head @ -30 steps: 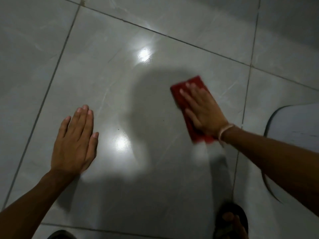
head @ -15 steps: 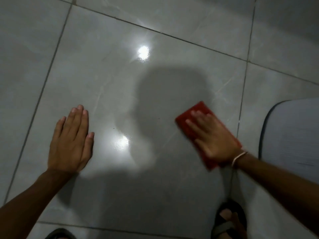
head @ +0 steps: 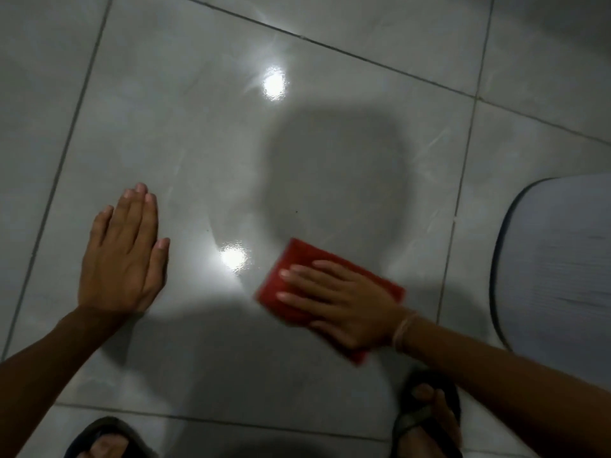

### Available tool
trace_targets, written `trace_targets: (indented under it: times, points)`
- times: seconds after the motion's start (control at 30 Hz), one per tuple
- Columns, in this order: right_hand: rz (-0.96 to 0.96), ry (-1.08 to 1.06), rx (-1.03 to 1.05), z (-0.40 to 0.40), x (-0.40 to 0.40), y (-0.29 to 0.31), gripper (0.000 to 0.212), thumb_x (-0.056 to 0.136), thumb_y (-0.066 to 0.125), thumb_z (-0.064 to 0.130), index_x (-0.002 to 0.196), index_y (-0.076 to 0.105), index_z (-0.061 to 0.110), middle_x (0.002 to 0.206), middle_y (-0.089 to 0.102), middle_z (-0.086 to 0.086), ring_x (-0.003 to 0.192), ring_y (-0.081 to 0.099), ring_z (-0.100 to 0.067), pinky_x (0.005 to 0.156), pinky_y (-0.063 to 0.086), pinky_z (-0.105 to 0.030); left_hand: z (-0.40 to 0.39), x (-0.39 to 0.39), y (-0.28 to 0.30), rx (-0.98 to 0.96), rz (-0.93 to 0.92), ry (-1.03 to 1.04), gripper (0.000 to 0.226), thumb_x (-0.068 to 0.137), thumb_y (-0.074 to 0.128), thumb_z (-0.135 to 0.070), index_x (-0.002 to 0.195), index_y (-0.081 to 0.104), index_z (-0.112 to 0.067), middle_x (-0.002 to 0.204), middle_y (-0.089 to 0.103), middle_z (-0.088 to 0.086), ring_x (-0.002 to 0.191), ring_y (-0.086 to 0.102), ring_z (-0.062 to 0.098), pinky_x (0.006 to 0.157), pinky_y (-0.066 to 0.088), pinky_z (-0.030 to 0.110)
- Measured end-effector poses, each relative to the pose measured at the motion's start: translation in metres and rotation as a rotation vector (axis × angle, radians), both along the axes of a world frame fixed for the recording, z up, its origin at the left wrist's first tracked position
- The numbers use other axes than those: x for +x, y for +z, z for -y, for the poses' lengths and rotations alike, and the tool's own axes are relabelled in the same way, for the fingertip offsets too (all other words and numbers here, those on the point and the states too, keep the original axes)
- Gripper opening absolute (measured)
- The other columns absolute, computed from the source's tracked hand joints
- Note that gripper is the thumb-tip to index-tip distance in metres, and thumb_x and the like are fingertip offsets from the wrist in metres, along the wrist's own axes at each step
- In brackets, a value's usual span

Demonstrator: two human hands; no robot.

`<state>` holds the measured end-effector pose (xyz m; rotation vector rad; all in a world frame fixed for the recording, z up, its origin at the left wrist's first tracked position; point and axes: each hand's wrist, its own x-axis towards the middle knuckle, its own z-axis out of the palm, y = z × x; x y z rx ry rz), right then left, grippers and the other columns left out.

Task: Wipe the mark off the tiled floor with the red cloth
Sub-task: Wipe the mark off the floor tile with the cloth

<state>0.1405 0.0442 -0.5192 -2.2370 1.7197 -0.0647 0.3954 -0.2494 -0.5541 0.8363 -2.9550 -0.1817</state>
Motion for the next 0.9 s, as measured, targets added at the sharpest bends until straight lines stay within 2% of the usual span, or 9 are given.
trace_targets:
  times: [0.07, 0.17, 0.3, 0.43, 0.5, 0.6, 0.73, 0.83, 0.9]
  points:
    - [-0.1, -0.049, 0.035, -0.028, -0.059, 0.002, 0.058, 0.109, 0.035, 0.04, 0.165, 0.03, 0.023, 0.172, 0.03, -0.013, 0.163, 0.025, -0.026, 0.134, 0.012, -0.043, -0.001, -0.001, 0.001, -0.006, 0.017, 0.019, 0.065, 0.108, 0.028, -0.031, 0.162, 0.025, 0.005, 0.17, 0.027, 0.027, 0.157, 0.03, 0.041, 0.127, 0.025, 0.056]
    - [-0.196, -0.427, -0.011, 0.009, -0.123, -0.001, 0.063, 0.109, 0.033, 0.041, 0.166, 0.016, 0.021, 0.172, 0.029, -0.02, 0.161, 0.026, -0.036, 0.133, 0.016, -0.051, -0.005, -0.004, 0.004, -0.004, 0.044, 0.042, 0.065, 0.107, 0.03, -0.031, 0.162, 0.026, 0.005, 0.17, 0.028, 0.026, 0.159, 0.028, 0.039, 0.129, 0.025, 0.056]
    - [-0.173, -0.835, -0.083, 0.131, -0.086, 0.003, 0.07, 0.106, 0.035, 0.045, 0.168, 0.017, 0.018, 0.176, 0.017, -0.02, 0.165, 0.016, -0.034, 0.134, 0.017, -0.053, -0.001, -0.003, 0.004, 0.025, 0.056, 0.033, 0.066, 0.107, 0.028, -0.032, 0.162, 0.024, 0.003, 0.171, 0.026, 0.024, 0.16, 0.024, 0.035, 0.13, 0.022, 0.054]
    - [-0.072, -0.401, -0.089, 0.159, 0.016, -0.004, 0.065, 0.107, 0.04, 0.039, 0.166, 0.028, 0.013, 0.175, 0.022, -0.021, 0.164, 0.018, -0.036, 0.134, 0.019, -0.054, -0.002, -0.001, 0.002, 0.01, 0.023, 0.019, 0.066, 0.107, 0.027, -0.032, 0.163, 0.024, 0.003, 0.171, 0.026, 0.024, 0.16, 0.024, 0.035, 0.13, 0.022, 0.054]
    - [-0.039, -0.133, -0.029, 0.103, 0.043, -0.004, 0.062, 0.109, 0.037, 0.039, 0.166, 0.027, 0.015, 0.176, 0.021, -0.018, 0.165, 0.016, -0.034, 0.135, 0.017, -0.052, -0.002, 0.0, 0.002, 0.008, 0.017, 0.019, 0.065, 0.108, 0.027, -0.032, 0.162, 0.024, 0.003, 0.171, 0.027, 0.024, 0.16, 0.025, 0.036, 0.13, 0.022, 0.054]
    - [-0.015, -0.034, 0.021, 0.009, -0.001, 0.0, 0.06, 0.111, 0.032, 0.041, 0.167, 0.024, 0.022, 0.175, 0.023, -0.013, 0.165, 0.019, -0.028, 0.135, 0.015, -0.045, -0.003, -0.004, 0.005, 0.011, 0.018, 0.038, 0.065, 0.106, 0.03, -0.03, 0.161, 0.028, 0.004, 0.17, 0.03, 0.024, 0.158, 0.03, 0.037, 0.128, 0.024, 0.054]
    - [-0.198, -0.268, 0.076, -0.014, -0.106, 0.003, 0.063, 0.111, 0.022, 0.047, 0.169, 0.007, 0.027, 0.172, 0.027, -0.018, 0.158, 0.03, -0.037, 0.133, 0.013, -0.047, -0.004, -0.005, 0.004, -0.006, 0.022, 0.048, 0.064, 0.105, 0.035, -0.027, 0.16, 0.031, 0.004, 0.169, 0.033, 0.023, 0.157, 0.033, 0.036, 0.128, 0.029, 0.054]
    - [-0.184, -0.671, -0.013, 0.074, -0.114, 0.007, 0.068, 0.109, 0.023, 0.05, 0.169, 0.013, 0.02, 0.175, 0.02, -0.023, 0.162, 0.021, -0.041, 0.132, 0.02, -0.057, -0.001, -0.004, 0.003, 0.001, 0.055, 0.036, 0.065, 0.106, 0.031, -0.03, 0.162, 0.026, 0.003, 0.172, 0.027, 0.022, 0.16, 0.025, 0.033, 0.13, 0.025, 0.053]
    - [-0.172, -0.845, -0.055, 0.14, -0.085, 0.004, 0.07, 0.108, 0.033, 0.047, 0.168, 0.017, 0.015, 0.176, 0.015, -0.022, 0.165, 0.014, -0.037, 0.134, 0.015, -0.054, 0.0, -0.001, 0.003, 0.016, 0.057, 0.039, 0.065, 0.107, 0.029, -0.03, 0.163, 0.025, 0.002, 0.172, 0.027, 0.021, 0.161, 0.024, 0.033, 0.13, 0.025, 0.054]
